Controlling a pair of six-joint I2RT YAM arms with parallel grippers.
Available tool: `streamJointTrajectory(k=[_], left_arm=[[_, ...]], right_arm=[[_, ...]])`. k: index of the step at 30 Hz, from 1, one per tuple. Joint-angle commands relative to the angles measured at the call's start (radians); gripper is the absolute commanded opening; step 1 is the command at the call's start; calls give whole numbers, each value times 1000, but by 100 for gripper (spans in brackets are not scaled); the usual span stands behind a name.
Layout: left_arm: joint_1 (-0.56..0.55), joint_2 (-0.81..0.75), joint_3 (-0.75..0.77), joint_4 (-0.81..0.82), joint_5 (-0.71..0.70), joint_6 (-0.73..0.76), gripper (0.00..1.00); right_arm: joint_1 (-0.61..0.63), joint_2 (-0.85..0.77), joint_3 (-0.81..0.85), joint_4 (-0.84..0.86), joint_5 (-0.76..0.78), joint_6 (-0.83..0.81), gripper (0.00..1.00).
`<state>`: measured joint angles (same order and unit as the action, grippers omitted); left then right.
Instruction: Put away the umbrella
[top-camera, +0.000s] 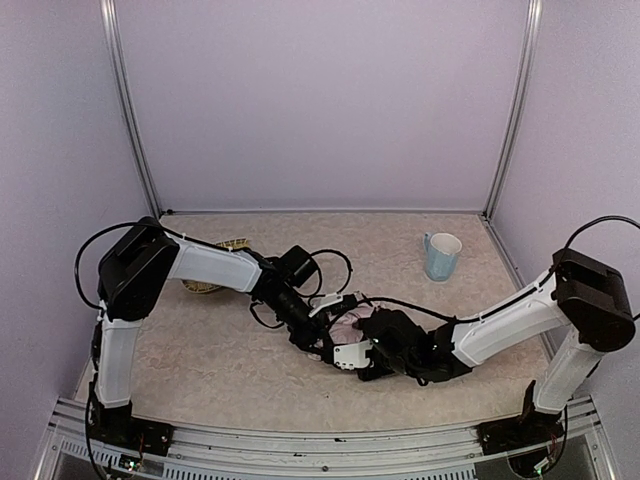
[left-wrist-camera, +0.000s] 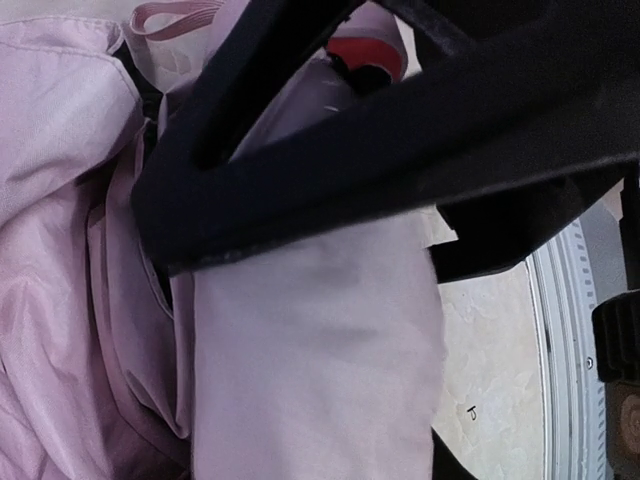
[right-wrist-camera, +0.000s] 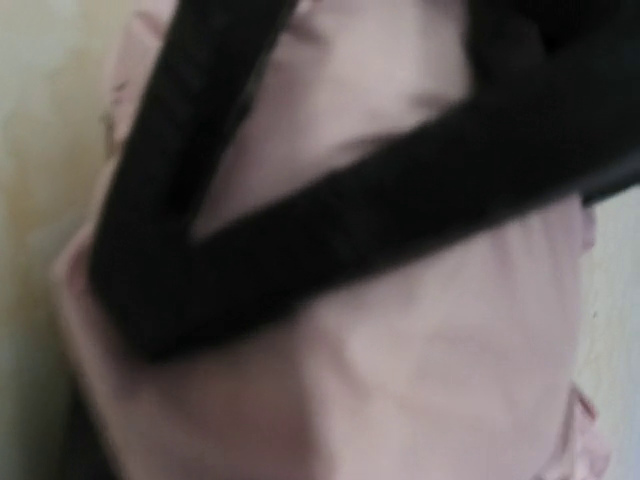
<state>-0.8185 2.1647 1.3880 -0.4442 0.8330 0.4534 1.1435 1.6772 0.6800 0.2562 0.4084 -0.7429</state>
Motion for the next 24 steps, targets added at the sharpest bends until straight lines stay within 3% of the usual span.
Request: streamJointTrajectory(k=[1, 5, 8, 10, 13, 14, 15, 24], left_arm=[[-22, 135, -59, -273, -47, 30, 26], [-22, 130, -59, -288, -29, 61, 26], [-22, 98, -67, -262, -37, 64, 29], [-21, 61, -76, -205, -79, 31, 39], [-19, -19, -95, -134, -112, 31, 62], [-19, -43, -97, -116, -124, 32, 84], [-17, -69, -100, -93, -142, 25, 97], [43, -369, -309, 189, -304, -21, 99]], right_arm=[[-2, 71, 36, 47, 13, -46, 73], [-5, 103, 64, 24, 12, -45, 40], [-7, 109, 75, -30, 18, -24, 30], [-7, 100, 84, -94, 0, 11, 25], [-7, 84, 97, -204, -46, 78, 21], [-7, 81, 102, -254, -57, 113, 19], [-7, 81, 108, -278, -61, 137, 18], [-19, 89, 170, -587, -192, 279, 12]])
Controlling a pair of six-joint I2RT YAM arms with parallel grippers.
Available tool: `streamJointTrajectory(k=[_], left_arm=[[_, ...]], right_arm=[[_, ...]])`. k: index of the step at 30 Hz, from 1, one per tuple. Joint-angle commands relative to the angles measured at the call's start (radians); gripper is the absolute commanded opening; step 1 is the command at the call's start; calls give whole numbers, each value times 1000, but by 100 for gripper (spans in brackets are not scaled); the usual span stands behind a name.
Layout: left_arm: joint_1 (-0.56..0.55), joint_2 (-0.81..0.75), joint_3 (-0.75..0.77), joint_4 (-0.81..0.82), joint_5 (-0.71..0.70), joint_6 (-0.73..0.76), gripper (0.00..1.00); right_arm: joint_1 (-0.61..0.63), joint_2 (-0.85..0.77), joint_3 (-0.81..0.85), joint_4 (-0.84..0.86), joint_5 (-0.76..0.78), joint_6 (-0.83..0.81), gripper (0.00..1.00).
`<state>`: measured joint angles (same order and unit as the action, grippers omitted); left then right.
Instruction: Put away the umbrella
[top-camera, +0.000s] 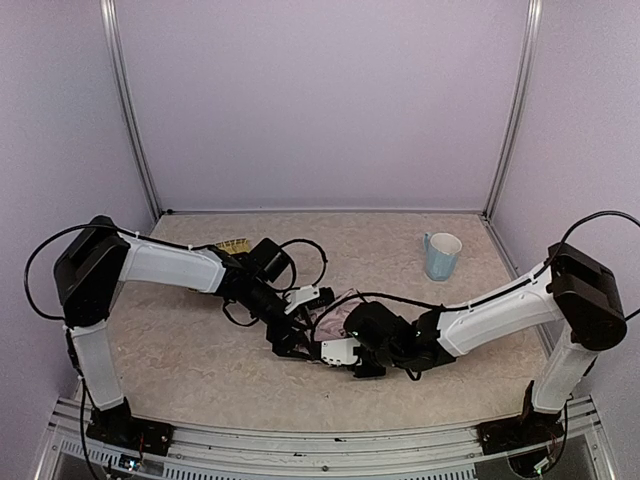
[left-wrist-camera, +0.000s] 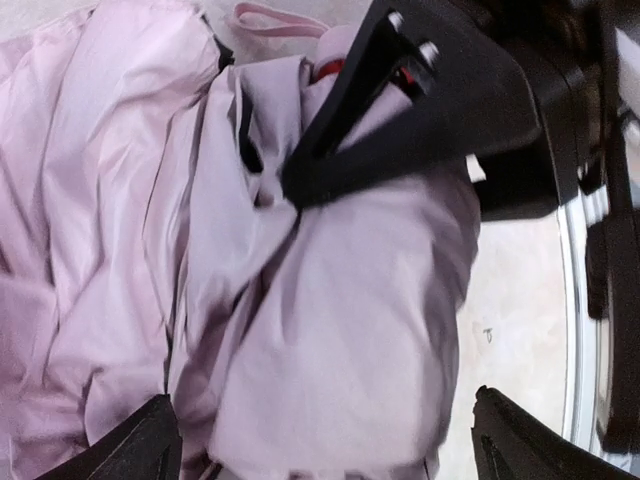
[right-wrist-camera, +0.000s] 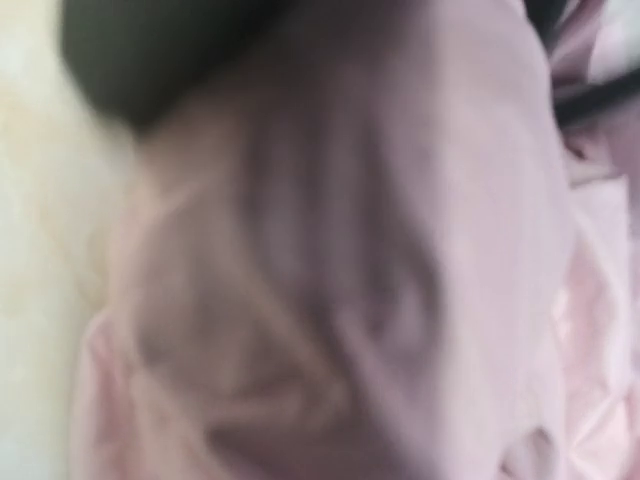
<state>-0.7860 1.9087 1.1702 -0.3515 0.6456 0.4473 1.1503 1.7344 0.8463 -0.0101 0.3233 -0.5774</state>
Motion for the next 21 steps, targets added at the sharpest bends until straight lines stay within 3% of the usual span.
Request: streamJointTrajectory(k=[1, 3, 5, 8, 11, 15, 21], left_arm=[[12, -152, -121, 137, -149, -18, 99], [13, -238, -195, 242, -234, -38, 99], [10, -338, -282, 352, -223, -17, 99], [-48, -526, -460, 548, -141, 107, 99], [-138, -650, -596, 690, -223, 211, 99], [-219, -586, -551, 566, -394, 263, 99], [-307, -359, -443, 472, -633, 329, 91]], right_arm=[[-28, 31, 16, -351, -137, 121, 12], [-39, 31, 50, -421, -214, 135, 10], [-61, 28, 84, -490, -325, 145, 11], [-118, 39, 130, -579, -461, 161, 11], [-199, 68, 181, -674, -649, 167, 13], [-254, 137, 234, -765, -834, 153, 13], [-290, 246, 279, -806, -937, 109, 12]])
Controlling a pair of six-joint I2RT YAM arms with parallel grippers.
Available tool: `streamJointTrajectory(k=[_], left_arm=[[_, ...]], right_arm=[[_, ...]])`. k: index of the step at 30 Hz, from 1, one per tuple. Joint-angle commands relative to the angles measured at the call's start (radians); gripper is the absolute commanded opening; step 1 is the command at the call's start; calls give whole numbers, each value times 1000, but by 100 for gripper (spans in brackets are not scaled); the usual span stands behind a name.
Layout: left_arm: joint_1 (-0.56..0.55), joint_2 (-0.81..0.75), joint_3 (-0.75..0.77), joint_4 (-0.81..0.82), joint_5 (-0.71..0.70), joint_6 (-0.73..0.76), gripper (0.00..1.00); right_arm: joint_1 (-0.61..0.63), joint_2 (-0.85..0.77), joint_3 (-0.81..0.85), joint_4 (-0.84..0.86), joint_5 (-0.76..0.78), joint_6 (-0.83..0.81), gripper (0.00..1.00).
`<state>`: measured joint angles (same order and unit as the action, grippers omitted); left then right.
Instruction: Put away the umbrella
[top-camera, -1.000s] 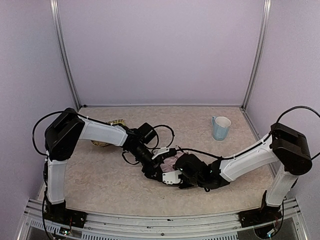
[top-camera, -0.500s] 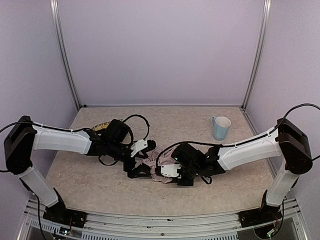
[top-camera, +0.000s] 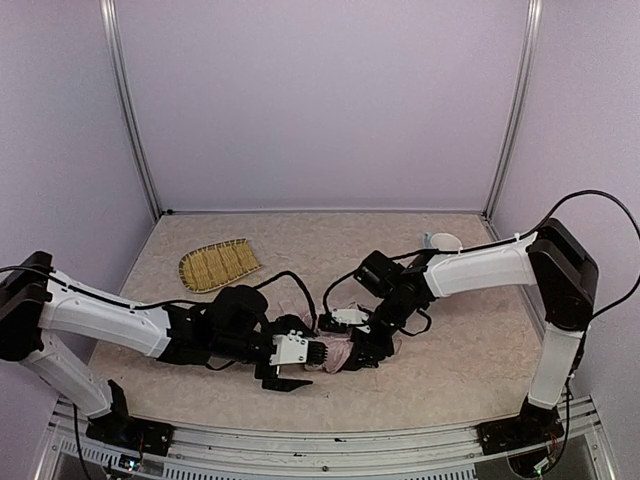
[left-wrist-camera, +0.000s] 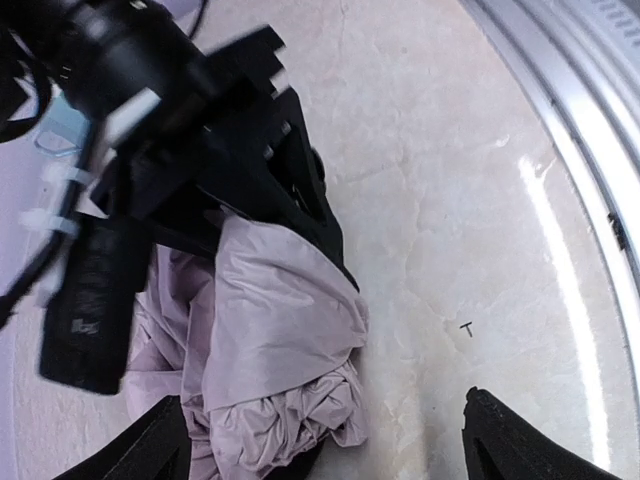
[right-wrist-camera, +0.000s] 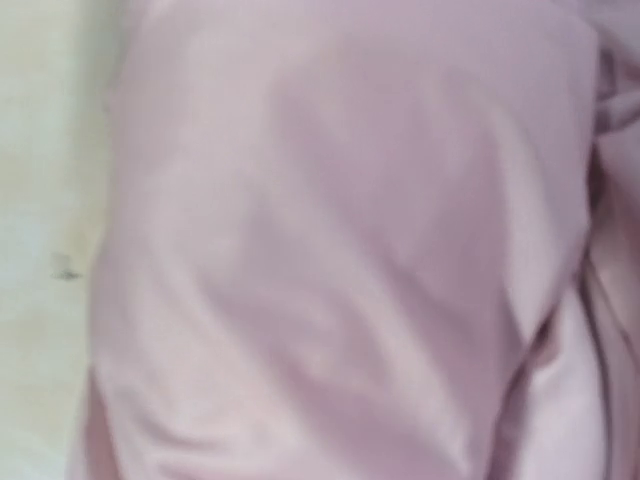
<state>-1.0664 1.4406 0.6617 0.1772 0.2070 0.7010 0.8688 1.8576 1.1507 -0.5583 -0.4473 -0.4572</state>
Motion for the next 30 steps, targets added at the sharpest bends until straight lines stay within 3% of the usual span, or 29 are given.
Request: streamJointTrajectory(k=[1, 8, 11, 13, 15, 17, 24, 30], left_arm=[[-26, 143, 84, -55, -207, 87, 91], [-15, 309, 188, -56, -236, 149, 92], [-11, 357, 224, -108, -200, 139, 83], [-11, 378, 239, -131, -168, 116, 70], [-12, 391, 248, -147, -127, 89, 52], [-11, 399, 254, -165, -94, 62, 41], [47, 401, 279, -268, 49, -58, 33], [108, 414, 277, -290, 128, -147, 30]], right_arm=[[-18, 138, -16, -262, -183, -21, 11], [-61, 232, 44, -287, -269, -72, 11], [-68, 250, 64, -277, -283, -77, 12], [-71, 253, 77, -264, -295, -80, 14], [-76, 250, 87, -245, -297, -74, 21], [-85, 236, 86, -211, -286, -52, 32], [-105, 63, -10, -14, -186, 27, 62], [-100, -224, -226, 325, -109, 113, 72]])
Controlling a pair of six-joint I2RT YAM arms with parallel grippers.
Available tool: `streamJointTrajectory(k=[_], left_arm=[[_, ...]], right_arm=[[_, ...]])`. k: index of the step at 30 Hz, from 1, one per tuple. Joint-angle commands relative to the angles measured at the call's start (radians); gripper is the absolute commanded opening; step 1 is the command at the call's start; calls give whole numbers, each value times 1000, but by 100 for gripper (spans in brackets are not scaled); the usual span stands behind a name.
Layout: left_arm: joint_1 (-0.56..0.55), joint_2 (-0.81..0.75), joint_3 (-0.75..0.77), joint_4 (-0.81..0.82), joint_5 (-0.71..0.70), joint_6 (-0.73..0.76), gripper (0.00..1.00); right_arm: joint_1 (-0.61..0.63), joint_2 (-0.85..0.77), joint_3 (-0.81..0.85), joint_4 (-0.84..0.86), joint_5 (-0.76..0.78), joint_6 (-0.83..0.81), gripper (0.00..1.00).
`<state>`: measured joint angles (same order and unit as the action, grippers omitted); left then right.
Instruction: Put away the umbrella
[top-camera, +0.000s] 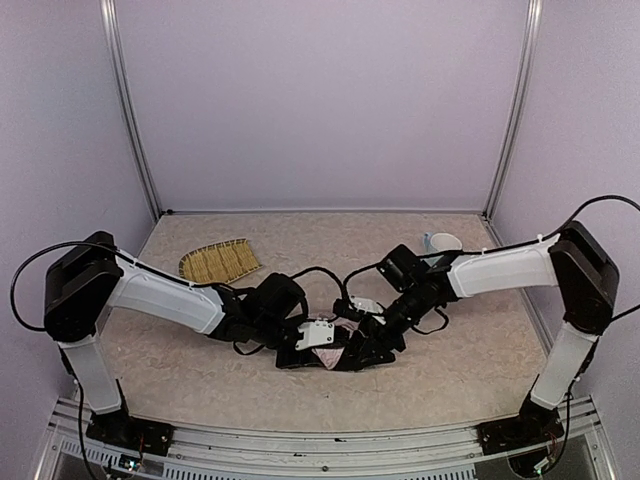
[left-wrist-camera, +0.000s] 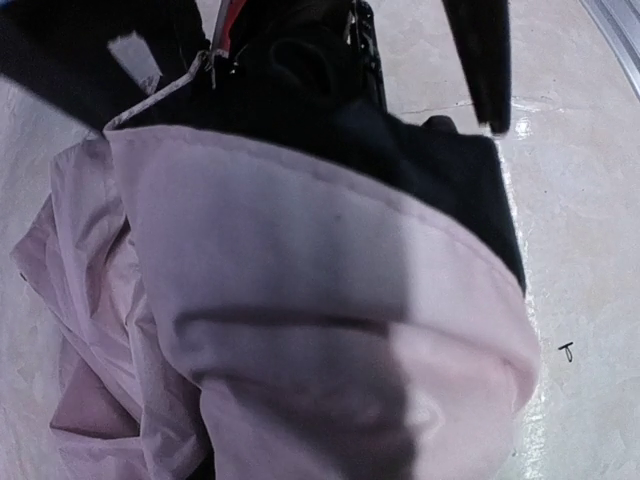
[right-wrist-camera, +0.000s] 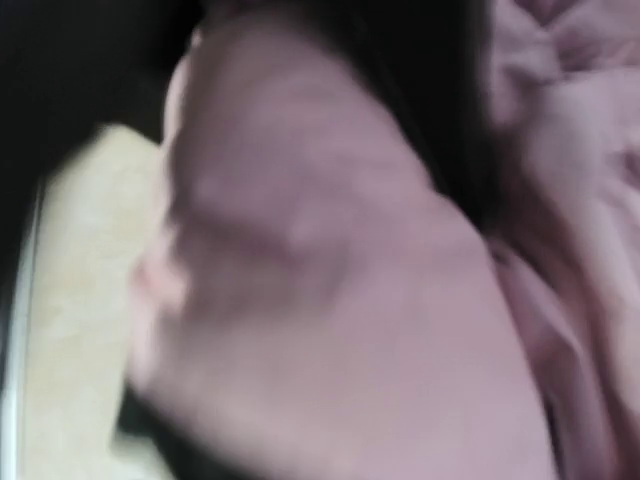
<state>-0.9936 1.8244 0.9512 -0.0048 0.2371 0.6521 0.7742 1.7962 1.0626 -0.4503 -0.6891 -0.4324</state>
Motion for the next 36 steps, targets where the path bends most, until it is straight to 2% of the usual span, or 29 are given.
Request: streamJointTrajectory(k=[1, 4, 7, 17, 22, 29, 31, 36], left_arm=[[39, 29, -18, -100, 103, -106, 30], [45, 19, -37, -74, 128, -115, 29], [52, -12, -51, -46, 170, -110, 28], [72, -81, -54, -63, 240, -67, 28], [74, -101, -59, -68, 257, -65, 26], [88, -142, -81, -65, 275, -54, 24], [88, -148, -84, -64, 286, -51, 24], [89, -154, -73, -64, 292, -51, 24]], right_arm=[[-4, -213, -186, 288, 148, 103, 73], [0, -346, -362, 498, 202, 141, 79], [3, -419, -445, 606, 221, 127, 81], [73, -326, -468, 696, 269, 81, 81], [97, -270, -438, 723, 241, 83, 74], [100, -275, -487, 766, 254, 78, 77], [100, -280, -486, 781, 240, 86, 70], [103, -288, -456, 799, 226, 106, 20]])
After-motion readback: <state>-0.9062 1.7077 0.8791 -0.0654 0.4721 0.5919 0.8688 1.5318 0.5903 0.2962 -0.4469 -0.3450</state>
